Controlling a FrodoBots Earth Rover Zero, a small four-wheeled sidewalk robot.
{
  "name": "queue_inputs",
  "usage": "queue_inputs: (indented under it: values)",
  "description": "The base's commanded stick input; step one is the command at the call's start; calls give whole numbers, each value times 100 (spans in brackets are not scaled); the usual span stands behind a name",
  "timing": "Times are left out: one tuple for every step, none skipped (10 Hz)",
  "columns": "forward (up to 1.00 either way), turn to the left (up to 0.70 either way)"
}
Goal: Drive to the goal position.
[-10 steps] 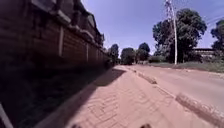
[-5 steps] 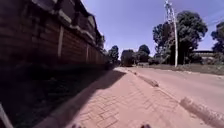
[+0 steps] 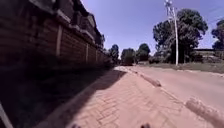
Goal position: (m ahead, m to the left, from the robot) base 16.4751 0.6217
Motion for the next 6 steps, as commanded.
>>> queue_inputs:
  values:
    - [30,0]
    - [30,0]
    - [30,0]
    - [30,0]
    - [30,0]
    - [30,0]
